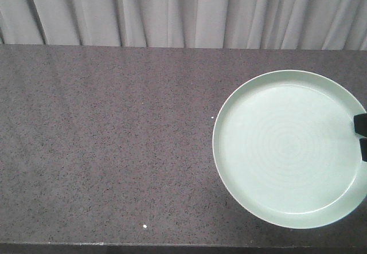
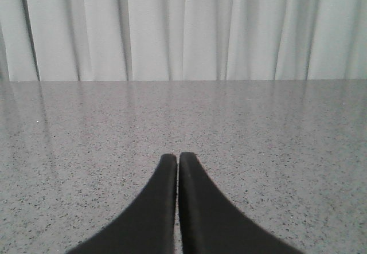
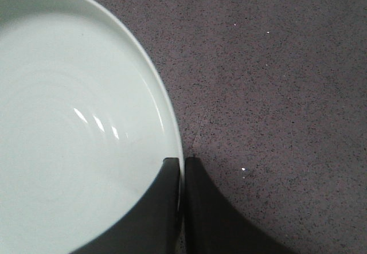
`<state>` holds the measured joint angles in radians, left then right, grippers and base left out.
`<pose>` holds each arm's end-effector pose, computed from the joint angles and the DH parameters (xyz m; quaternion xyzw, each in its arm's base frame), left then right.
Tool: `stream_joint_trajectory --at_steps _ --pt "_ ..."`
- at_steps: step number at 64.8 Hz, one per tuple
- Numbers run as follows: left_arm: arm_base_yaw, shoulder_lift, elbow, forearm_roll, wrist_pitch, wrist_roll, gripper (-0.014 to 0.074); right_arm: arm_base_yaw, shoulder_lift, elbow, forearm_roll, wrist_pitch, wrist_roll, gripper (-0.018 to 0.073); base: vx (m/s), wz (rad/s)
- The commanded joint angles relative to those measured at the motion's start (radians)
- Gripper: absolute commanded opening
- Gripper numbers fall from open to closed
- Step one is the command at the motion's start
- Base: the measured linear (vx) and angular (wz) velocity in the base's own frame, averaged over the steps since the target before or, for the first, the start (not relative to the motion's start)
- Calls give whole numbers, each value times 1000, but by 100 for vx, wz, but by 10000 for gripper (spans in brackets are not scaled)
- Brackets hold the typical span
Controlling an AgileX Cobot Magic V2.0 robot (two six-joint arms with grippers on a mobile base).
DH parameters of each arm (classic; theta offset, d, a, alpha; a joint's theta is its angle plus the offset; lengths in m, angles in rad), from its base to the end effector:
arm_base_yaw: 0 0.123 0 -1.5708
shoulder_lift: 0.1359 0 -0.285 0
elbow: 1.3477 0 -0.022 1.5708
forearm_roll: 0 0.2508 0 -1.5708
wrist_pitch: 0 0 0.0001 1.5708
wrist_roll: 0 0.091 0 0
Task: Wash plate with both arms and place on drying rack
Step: 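Hold the plate raised in the right gripper while the base turns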
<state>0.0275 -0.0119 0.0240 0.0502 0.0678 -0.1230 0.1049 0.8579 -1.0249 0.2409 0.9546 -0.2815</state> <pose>0.0566 0.0019 0.1996 -0.0366 0.7035 -0.0149 0.7096 0.1480 0.0334 0.3896 -0.1516 0.8876 0.0808 0.4273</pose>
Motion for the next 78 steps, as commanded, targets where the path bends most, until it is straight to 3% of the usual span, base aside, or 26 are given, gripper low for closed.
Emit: stream_joint_trajectory --at_steps 1,78 --pt "-7 -15 22 -8 -68 -3 -6 -5 -6 -28 11 -63 0 -6 0 0" --pt "-7 -15 22 -8 -68 -3 -6 -5 -6 -28 11 -65 0 -6 -2 8"
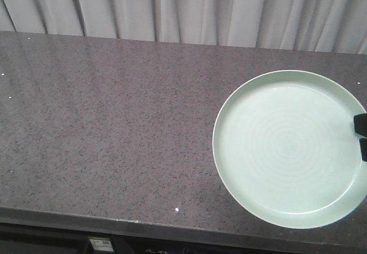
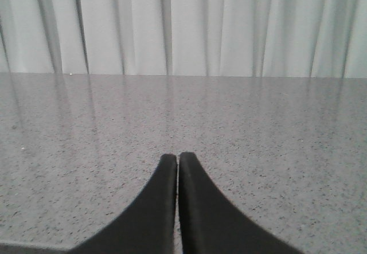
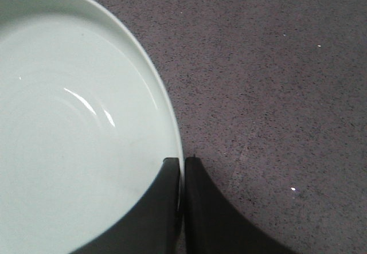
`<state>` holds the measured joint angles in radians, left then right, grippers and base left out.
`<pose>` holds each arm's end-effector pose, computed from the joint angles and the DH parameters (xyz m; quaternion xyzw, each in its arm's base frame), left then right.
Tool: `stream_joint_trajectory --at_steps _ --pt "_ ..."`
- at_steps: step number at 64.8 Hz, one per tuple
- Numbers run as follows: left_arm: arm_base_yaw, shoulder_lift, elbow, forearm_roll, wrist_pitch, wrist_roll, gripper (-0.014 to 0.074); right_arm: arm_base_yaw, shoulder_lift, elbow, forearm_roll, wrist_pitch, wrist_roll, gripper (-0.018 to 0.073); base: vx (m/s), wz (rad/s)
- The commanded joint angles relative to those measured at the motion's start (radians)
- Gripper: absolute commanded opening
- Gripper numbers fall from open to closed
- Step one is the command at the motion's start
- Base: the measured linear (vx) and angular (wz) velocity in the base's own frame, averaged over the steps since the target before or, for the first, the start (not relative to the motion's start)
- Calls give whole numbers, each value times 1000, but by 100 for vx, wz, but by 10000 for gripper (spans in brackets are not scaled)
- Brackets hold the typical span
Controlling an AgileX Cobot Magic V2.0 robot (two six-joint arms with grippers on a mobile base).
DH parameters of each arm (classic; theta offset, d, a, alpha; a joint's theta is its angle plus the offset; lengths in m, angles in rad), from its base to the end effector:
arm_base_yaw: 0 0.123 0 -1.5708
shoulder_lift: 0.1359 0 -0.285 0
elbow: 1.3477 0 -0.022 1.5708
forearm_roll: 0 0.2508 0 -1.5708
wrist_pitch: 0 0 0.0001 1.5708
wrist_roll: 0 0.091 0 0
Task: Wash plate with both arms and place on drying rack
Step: 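Hold the plate raised in the right gripper while the base turns, then drive the base away from the counter holding the plate in the right gripper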
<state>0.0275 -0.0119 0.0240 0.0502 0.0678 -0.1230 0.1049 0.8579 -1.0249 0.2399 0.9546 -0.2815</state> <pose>0.0566 0.0019 0.1996 -0.0366 0.7035 -0.0149 0.7096 0.1480 0.0333 0.3896 -0.1517 0.8877 0.0803 0.4273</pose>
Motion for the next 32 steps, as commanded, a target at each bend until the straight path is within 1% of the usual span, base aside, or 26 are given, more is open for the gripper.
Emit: stream_joint_trajectory --at_steps 1,18,32 --pt "-7 -15 22 -8 -68 -3 -6 -5 -6 -28 12 -65 0 -6 -6 22" --pt "-7 -15 22 -8 -68 -3 -6 -5 -6 -28 12 -65 0 -6 -5 23" --pt "-7 -15 22 -8 -68 -3 -6 -5 -6 -28 12 -65 0 -6 -5 33"
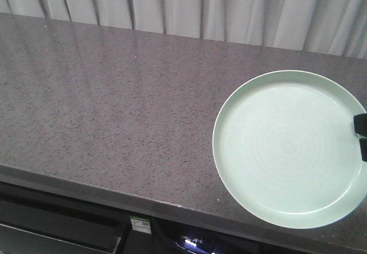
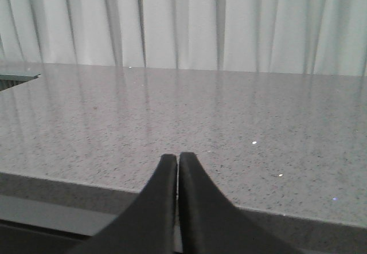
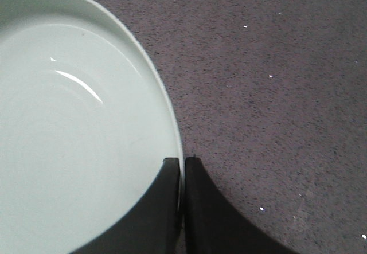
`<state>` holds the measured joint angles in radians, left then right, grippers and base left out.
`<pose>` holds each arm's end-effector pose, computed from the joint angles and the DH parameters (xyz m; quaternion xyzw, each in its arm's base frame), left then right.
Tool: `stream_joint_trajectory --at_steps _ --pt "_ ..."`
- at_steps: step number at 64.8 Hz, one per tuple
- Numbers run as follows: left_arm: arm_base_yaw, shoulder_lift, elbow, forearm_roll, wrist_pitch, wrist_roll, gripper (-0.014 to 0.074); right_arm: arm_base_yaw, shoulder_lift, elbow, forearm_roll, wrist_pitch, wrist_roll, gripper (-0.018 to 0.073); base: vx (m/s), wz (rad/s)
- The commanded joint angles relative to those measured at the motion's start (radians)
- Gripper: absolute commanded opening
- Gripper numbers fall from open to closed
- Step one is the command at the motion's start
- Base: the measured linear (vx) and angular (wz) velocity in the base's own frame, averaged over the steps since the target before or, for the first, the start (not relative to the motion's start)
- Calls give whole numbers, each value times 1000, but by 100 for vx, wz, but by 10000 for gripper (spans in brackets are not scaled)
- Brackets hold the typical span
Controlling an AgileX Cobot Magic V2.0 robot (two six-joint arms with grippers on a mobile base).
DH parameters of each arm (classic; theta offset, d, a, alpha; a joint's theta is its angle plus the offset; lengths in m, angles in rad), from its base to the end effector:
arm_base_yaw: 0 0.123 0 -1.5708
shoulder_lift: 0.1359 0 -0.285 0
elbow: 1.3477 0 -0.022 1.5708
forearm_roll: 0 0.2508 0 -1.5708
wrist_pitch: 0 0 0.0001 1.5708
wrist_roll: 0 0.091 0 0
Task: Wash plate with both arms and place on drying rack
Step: 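Drive the base away from the counter holding the plate in the right gripper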
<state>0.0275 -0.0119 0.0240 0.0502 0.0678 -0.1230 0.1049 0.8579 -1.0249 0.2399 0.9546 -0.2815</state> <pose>0.0566 0.0019 0.1996 -0.0366 0.7035 -0.0149 0.7096 0.1480 0.0333 0.3896 -0.1517 0.8877 0.0803 0.4273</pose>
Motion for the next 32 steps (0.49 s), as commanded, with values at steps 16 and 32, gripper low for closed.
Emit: stream_joint_trajectory --at_steps 16,32 --pt "-7 -15 22 -8 -68 -3 -6 -5 -6 -28 12 -65 0 -6 -6 36" --pt "-7 -15 22 -8 -68 -3 -6 -5 -6 -28 12 -65 0 -6 -5 34"
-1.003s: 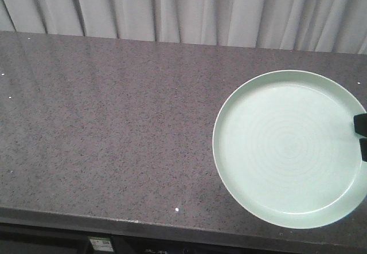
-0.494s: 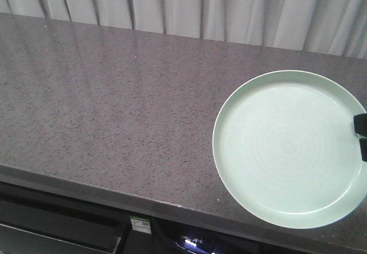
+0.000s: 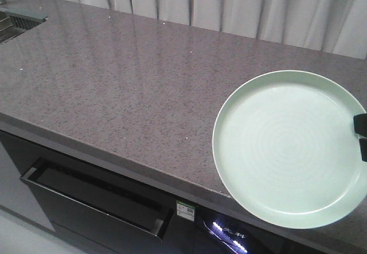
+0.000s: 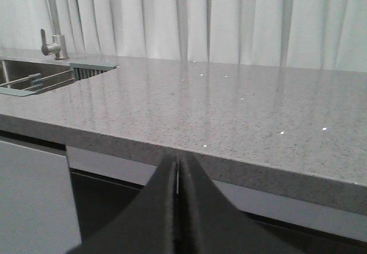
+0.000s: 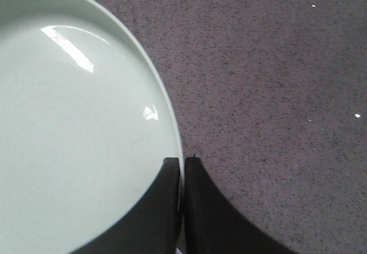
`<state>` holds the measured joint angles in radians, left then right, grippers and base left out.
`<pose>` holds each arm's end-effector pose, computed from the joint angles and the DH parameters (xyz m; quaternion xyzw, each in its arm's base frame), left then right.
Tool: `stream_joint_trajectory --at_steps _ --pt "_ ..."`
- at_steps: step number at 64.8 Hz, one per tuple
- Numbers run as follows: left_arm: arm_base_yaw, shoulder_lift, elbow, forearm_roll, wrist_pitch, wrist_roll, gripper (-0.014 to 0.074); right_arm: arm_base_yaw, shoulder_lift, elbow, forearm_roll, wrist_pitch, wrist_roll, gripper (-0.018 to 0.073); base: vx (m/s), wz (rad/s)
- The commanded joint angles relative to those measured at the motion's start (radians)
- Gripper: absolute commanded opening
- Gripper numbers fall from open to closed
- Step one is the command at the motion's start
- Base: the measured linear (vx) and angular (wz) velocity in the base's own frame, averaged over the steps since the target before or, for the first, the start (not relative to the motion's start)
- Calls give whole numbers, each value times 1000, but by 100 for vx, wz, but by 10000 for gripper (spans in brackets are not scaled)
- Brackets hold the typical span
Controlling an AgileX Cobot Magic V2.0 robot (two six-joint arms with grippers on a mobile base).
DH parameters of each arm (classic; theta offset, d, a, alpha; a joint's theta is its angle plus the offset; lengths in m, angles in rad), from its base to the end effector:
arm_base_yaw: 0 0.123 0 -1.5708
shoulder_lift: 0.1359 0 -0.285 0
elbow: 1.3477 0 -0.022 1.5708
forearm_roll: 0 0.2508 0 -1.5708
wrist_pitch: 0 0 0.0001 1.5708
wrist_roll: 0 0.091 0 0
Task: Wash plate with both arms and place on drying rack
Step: 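Drive the base away from the counter holding the plate in the right gripper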
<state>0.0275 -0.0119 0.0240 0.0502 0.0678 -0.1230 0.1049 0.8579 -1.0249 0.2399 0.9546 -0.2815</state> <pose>0.0566 0.0019 0.1996 -0.0366 0.7035 -0.0149 0.7096 0.1480 0.0333 0.3896 -0.1517 0.8877 0.0803 0.4273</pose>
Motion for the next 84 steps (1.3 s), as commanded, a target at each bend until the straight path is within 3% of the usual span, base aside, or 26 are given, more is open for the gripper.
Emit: stream_joint_trajectory --at_steps 1,84 --pt "-7 -15 22 -8 -68 -3 -6 -5 -6 -28 12 -65 0 -6 -5 33" --pt "-7 -15 22 -8 -68 -3 -6 -5 -6 -28 12 -65 0 -6 -5 33"
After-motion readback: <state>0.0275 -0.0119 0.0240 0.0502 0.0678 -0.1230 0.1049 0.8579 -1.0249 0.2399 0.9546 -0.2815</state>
